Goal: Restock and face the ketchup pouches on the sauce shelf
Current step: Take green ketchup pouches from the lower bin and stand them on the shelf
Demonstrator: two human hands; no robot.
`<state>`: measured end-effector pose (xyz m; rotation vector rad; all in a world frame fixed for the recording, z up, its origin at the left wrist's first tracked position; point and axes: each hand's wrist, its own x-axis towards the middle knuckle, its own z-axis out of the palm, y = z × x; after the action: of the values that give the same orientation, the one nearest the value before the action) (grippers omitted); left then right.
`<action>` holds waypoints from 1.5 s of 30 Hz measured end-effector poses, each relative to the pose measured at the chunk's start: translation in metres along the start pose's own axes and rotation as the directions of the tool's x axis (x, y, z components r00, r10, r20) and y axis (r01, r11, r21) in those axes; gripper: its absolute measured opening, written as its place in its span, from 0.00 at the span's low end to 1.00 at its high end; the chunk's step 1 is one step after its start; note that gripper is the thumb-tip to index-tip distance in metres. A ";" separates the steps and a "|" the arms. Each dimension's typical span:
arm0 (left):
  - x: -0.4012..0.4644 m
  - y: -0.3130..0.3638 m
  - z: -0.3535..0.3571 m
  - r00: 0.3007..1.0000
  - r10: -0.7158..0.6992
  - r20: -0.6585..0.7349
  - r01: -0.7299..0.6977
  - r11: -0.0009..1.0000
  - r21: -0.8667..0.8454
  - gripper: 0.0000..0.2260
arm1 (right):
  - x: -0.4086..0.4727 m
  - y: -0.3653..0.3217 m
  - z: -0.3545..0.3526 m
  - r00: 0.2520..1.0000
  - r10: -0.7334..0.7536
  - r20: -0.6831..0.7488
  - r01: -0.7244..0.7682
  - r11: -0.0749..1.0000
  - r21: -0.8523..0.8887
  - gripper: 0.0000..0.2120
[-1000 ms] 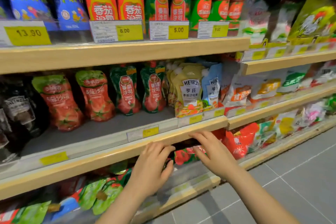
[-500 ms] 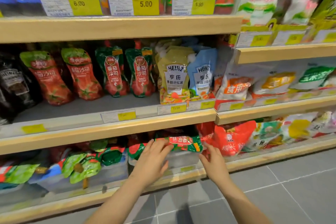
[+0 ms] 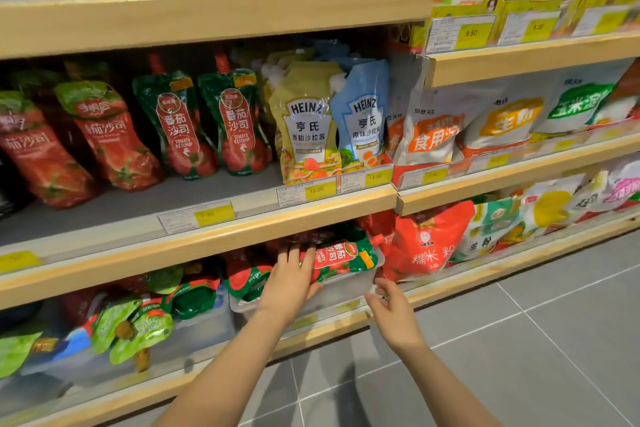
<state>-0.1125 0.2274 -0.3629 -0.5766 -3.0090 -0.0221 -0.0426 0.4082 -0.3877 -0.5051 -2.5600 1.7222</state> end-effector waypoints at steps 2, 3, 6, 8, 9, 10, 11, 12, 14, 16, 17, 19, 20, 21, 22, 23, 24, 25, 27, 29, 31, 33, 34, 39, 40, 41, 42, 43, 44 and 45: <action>-0.007 0.004 0.000 0.996 -0.014 -0.084 0.014 1.000 -0.005 0.30 | -0.001 0.004 0.008 0.993 0.113 0.034 -0.117 0.970 0.214 0.20; -0.012 0.007 0.000 0.993 -0.008 -0.120 0.006 1.000 -0.015 0.30 | -0.001 0.004 0.012 0.985 0.154 0.078 -0.172 0.910 0.377 0.21; -0.027 0.014 -0.001 0.968 0.095 -0.232 -0.098 0.995 -0.003 0.35 | 0.007 -0.006 0.021 0.964 0.164 0.209 -0.265 0.629 0.731 0.18; -0.035 0.016 0.001 0.945 0.147 -0.293 -0.152 0.988 0.005 0.37 | 0.012 -0.010 0.025 0.961 0.170 0.220 -0.276 0.485 0.830 0.16; -0.038 0.016 0.001 0.935 0.159 -0.316 -0.167 0.986 0.001 0.37 | 0.012 -0.010 0.026 0.961 0.174 0.216 -0.272 0.429 0.861 0.17; -0.040 0.015 0.001 0.928 0.160 -0.336 -0.176 0.984 -0.017 0.36 | 0.011 -0.009 0.027 0.963 0.174 0.208 -0.260 0.382 0.887 0.18; -0.041 0.014 0.000 0.926 0.157 -0.342 -0.187 0.981 -0.055 0.35 | 0.009 -0.008 0.027 0.967 0.167 0.192 -0.240 0.350 0.906 0.20; -0.041 0.012 0.000 0.927 0.158 -0.340 -0.205 0.973 -0.106 0.33 | 0.006 -0.008 0.024 0.973 0.151 0.172 -0.214 0.333 0.918 0.22; -0.046 0.011 -0.006 0.939 0.161 -0.303 -0.231 0.950 -0.210 0.32 | -0.003 -0.014 0.013 0.985 0.114 0.132 -0.165 0.357 0.919 0.24; -0.051 0.009 -0.012 0.959 0.117 -0.260 -0.198 0.929 -0.311 0.34 | -0.010 -0.024 -0.004 0.993 0.067 0.093 -0.113 0.478 0.871 0.24; -0.053 0.008 -0.016 0.961 0.067 -0.269 -0.167 0.915 -0.368 0.36 | -0.014 -0.031 -0.013 0.997 0.034 0.075 -0.081 0.566 0.820 0.22; -0.052 0.008 -0.029 0.968 -0.044 -0.246 -0.098 0.839 -0.535 0.38 | -0.021 -0.047 -0.032 0.996 -0.055 0.074 -0.007 0.756 0.655 0.14; -0.051 0.008 -0.037 0.988 -0.053 -0.145 -0.056 0.756 -0.653 0.38 | -0.024 -0.055 -0.040 0.990 -0.103 0.099 0.028 0.819 0.573 0.10; -0.049 0.009 -0.044 1.000 0.008 0.013 0.004 0.653 -0.757 0.38 | -0.028 -0.062 -0.046 0.981 -0.141 0.133 0.053 0.855 0.516 0.07; -0.048 0.012 -0.049 0.977 0.132 0.168 0.062 0.580 -0.812 0.37 | -0.032 -0.068 -0.051 0.972 -0.167 0.162 0.068 0.870 0.489 0.07; -0.049 0.015 -0.051 0.930 0.252 0.269 0.090 0.552 -0.829 0.33 | -0.036 -0.073 -0.056 0.967 -0.183 0.180 0.077 0.875 0.478 0.07; -0.051 0.019 -0.053 0.896 0.318 0.310 0.100 0.535 -0.839 0.30 | -0.040 -0.078 -0.060 0.964 -0.193 0.184 0.084 0.876 0.476 0.07; -0.054 0.023 -0.054 0.889 0.330 0.317 0.112 0.516 -0.849 0.26 | -0.043 -0.084 -0.065 0.963 -0.202 0.177 0.098 0.879 0.467 0.08; -0.056 0.027 -0.057 0.913 0.289 0.290 0.129 0.468 -0.874 0.23 | -0.045 -0.099 -0.074 0.963 -0.231 0.140 0.156 0.899 0.409 0.10; -0.056 0.028 -0.061 0.926 0.270 0.263 0.118 0.455 -0.883 0.23 | -0.045 -0.116 -0.081 0.958 -0.262 0.120 0.210 0.919 0.334 0.09; -0.057 0.027 -0.066 0.931 0.264 0.251 0.111 0.451 -0.886 0.24 | -0.043 -0.131 -0.086 0.949 -0.279 0.149 0.225 0.927 0.302 0.04; -0.057 0.025 -0.072 0.941 0.259 0.217 0.074 0.468 -0.881 0.25 | -0.043 -0.144 -0.089 0.942 -0.273 0.194 0.212 0.935 0.285 0.01; -0.057 0.023 -0.075 0.944 0.262 0.202 0.054 0.480 -0.875 0.26 | -0.043 -0.149 -0.090 0.942 -0.264 0.208 0.203 0.940 0.274 0.01; -0.055 0.020 -0.086 0.953 0.272 0.137 -0.003 0.456 -0.890 0.26 | -0.044 -0.172 -0.091 0.955 -0.177 0.239 0.100 0.948 0.301 0.05; -0.055 0.020 -0.088 0.957 0.261 0.125 0.001 0.429 -0.903 0.25 | -0.045 -0.173 -0.090 0.959 -0.179 0.219 0.097 0.935 0.342 0.05; -0.055 0.020 -0.089 0.963 0.246 0.112 0.002 0.407 -0.913 0.23 | -0.048 -0.171 -0.089 0.961 -0.191 0.199 0.103 0.919 0.380 0.07; -0.055 0.020 -0.091 0.969 0.229 0.096 -0.002 0.394 -0.919 0.22 | -0.052 -0.166 -0.084 0.961 -0.204 0.187 0.119 0.914 0.387 0.10; -0.054 0.021 -0.092 0.974 0.212 0.073 -0.016 0.390 -0.921 0.21 | -0.057 -0.158 -0.075 0.959 -0.214 0.183 0.140 0.926 0.350 0.14; -0.054 0.022 -0.093 0.979 0.199 0.045 -0.039 0.398 -0.917 0.20 | -0.062 -0.149 -0.065 0.959 -0.219 0.179 0.162 0.945 0.286 0.17; -0.053 0.024 -0.095 0.982 0.188 0.013 -0.067 0.415 -0.907 0.20 | -0.067 -0.142 -0.055 0.963 -0.219 0.154 0.182 0.957 0.226 0.20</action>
<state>-0.0472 0.2276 -0.2720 -0.8657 -2.7574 -1.7679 -0.0051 0.3912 -0.2261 -0.0812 -2.3940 2.0085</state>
